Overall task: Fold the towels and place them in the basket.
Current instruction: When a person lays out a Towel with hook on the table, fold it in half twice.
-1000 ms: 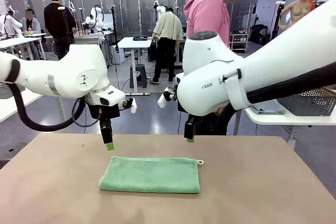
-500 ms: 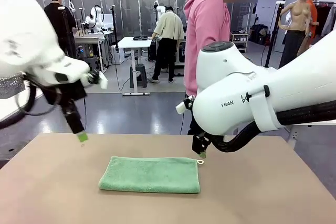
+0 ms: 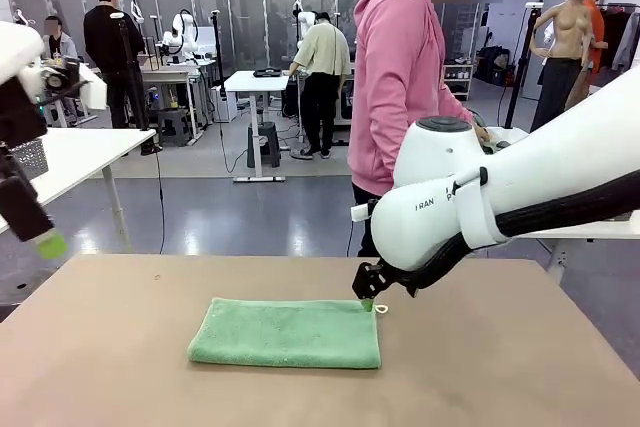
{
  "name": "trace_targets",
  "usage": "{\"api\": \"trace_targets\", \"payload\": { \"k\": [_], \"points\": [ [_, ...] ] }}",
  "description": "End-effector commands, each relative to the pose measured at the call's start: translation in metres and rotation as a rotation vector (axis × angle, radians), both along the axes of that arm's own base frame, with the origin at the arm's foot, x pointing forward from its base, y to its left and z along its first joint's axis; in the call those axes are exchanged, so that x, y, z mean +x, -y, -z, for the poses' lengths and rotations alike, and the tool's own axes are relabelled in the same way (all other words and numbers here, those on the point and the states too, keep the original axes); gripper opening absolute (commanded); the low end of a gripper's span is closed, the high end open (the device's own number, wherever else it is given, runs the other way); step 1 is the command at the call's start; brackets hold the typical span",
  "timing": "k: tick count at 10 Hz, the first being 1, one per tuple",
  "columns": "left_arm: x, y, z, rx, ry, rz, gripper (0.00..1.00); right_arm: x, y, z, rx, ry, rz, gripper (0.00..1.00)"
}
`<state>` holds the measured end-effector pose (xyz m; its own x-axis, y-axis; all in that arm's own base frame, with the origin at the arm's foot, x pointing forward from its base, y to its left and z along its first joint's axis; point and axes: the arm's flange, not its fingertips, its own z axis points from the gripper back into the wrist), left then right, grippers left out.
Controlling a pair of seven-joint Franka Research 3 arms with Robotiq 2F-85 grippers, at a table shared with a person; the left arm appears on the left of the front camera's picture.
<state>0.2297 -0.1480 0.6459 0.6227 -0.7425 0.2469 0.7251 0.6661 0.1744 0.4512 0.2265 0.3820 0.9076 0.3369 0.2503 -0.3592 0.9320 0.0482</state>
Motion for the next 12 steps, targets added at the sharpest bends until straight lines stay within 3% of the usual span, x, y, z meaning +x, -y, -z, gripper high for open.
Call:
{"api": "trace_targets", "payload": {
  "k": [1,2,3,7,8,9,12],
  "points": [
    [-0.011,0.0,-0.004,0.049,-0.038,-0.024,0.91,-0.002,0.003,0.019,0.097,0.007,0.031,1.0],
    [-0.018,-0.008,-0.009,0.019,-0.002,-0.004,0.91,-0.003,0.006,0.021,0.082,0.02,-0.002,1.0],
    [-0.007,-0.002,-0.002,0.017,-0.011,-0.008,0.91,0.002,0.001,0.01,0.042,-0.004,0.031,1.0],
    [-0.007,-0.002,-0.002,0.017,-0.011,-0.008,0.91,0.002,0.001,0.015,0.058,-0.003,0.033,1.0],
    [-0.009,-0.003,-0.002,0.013,-0.022,0.005,0.91,0.006,0.0,0.021,0.041,-0.063,0.078,1.0],
    [-0.023,-0.018,-0.029,-0.035,0.039,-0.017,0.91,0.011,0.001,0.027,0.051,-0.112,0.123,1.0],
    [-0.056,-0.046,-0.08,-0.096,0.117,-0.075,0.91,0.024,0.003,0.048,0.065,-0.142,0.232,1.0]
  ]
}}
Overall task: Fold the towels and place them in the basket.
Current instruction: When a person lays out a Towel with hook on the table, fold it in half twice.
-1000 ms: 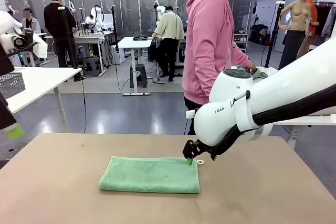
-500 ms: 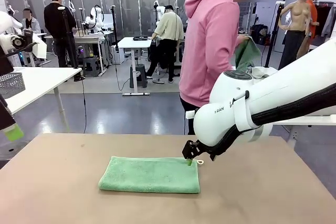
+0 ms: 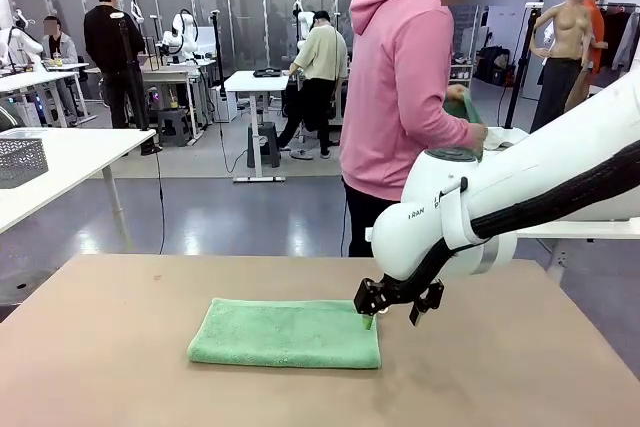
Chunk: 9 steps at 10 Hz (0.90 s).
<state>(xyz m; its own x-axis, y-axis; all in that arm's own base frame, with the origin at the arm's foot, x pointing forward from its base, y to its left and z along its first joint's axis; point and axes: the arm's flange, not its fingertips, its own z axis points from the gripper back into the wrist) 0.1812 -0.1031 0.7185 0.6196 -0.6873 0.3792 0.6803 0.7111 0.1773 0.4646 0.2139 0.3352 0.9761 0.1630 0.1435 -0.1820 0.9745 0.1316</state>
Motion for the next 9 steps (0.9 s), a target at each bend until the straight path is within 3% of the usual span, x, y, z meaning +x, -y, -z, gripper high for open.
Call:
{"api": "trace_targets", "payload": {
  "k": [1,3,4,9],
  "points": [
    [-0.019,-0.009,-0.02,-0.043,0.046,-0.033,0.91,0.013,-0.008,0.008,0.013,-0.025,0.082,1.0],
    [-0.03,-0.022,-0.044,-0.157,0.101,-0.149,0.91,0.017,-0.012,0.013,0.019,-0.027,0.118,1.0],
    [-0.023,-0.016,-0.03,-0.052,0.072,-0.026,0.91,0.02,-0.018,0.016,-0.005,-0.028,0.123,1.0],
    [-0.023,-0.016,-0.03,-0.052,0.072,-0.026,0.91,0.027,-0.035,0.028,-0.043,-0.056,0.158,1.0]
  ]
}}
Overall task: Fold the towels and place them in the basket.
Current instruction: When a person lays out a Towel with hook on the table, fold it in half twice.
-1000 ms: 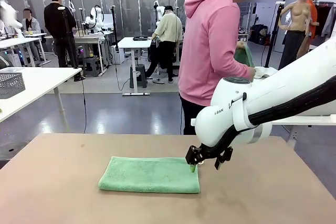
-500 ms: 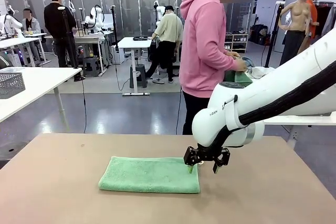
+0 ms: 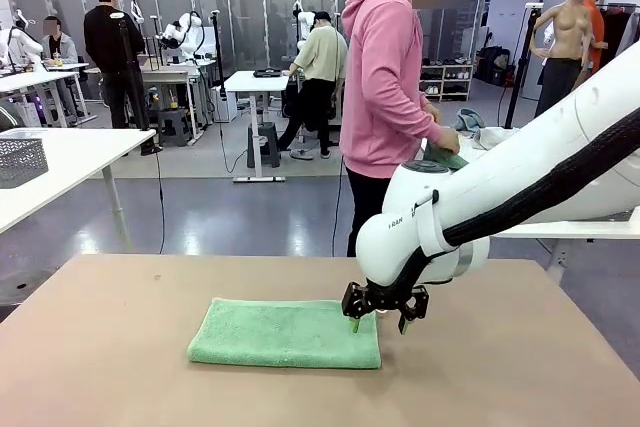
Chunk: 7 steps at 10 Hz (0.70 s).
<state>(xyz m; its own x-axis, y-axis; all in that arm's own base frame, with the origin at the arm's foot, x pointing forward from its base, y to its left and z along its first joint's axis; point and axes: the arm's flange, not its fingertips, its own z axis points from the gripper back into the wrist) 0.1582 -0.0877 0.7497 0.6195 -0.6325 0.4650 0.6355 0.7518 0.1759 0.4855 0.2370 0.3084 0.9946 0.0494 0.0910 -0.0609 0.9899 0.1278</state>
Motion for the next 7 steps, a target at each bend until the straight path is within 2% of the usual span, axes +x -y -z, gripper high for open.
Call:
{"api": "trace_targets", "payload": {
  "k": [1,5,7],
  "points": [
    [0.0,-0.001,0.001,0.013,0.003,0.018,0.91,0.006,-0.015,0.004,-0.052,-0.005,0.049,1.0],
    [0.0,-0.001,0.001,0.013,0.003,0.018,0.91,0.01,-0.023,0.012,-0.072,-0.013,0.051,1.0],
    [0.0,-0.001,0.001,0.013,0.003,0.018,0.91,0.013,-0.024,0.018,-0.071,-0.042,0.04,0.87]
  ]
}}
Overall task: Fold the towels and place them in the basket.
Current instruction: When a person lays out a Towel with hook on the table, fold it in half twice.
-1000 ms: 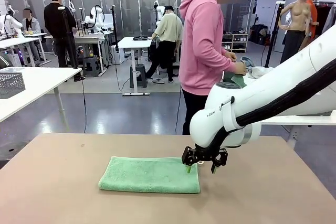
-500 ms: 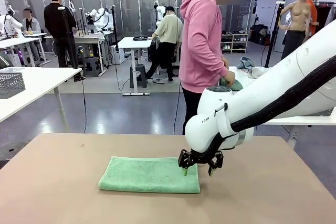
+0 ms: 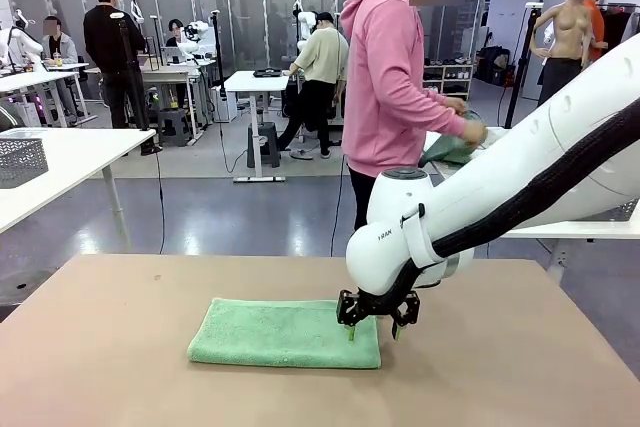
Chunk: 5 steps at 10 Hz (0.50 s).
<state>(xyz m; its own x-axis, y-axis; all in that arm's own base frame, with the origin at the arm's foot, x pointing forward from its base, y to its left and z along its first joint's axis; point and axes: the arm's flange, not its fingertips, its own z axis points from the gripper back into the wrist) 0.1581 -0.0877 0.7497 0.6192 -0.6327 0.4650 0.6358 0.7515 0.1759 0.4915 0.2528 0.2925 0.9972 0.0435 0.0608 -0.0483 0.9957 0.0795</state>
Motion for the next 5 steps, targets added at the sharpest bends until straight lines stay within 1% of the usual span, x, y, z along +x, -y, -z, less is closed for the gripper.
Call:
{"api": "trace_targets", "payload": {
  "k": [1,2,3,4,5],
  "points": [
    [-0.0002,-0.0007,0.0008,0.013,0.003,0.018,0.91,0.0072,-0.0074,0.0027,-0.016,-0.012,0.033,0.69],
    [-0.0002,-0.0007,0.0008,0.013,0.003,0.018,0.91,0.0075,-0.007,0.0022,-0.01,-0.016,0.036,0.32],
    [-0.0002,-0.0007,0.0008,0.013,0.003,0.018,0.91,0.0083,-0.0066,0.0014,-0.007,-0.019,0.037,0.09],
    [-0.0002,-0.0007,0.0008,0.013,0.003,0.018,0.91,0.0084,-0.0067,0.0015,0.002,-0.015,0.034,0.0],
    [-0.0002,-0.0007,0.0008,0.013,0.003,0.018,0.91,0.0081,-0.0065,0.0025,0.002,-0.022,0.036,0.0]
  ]
}}
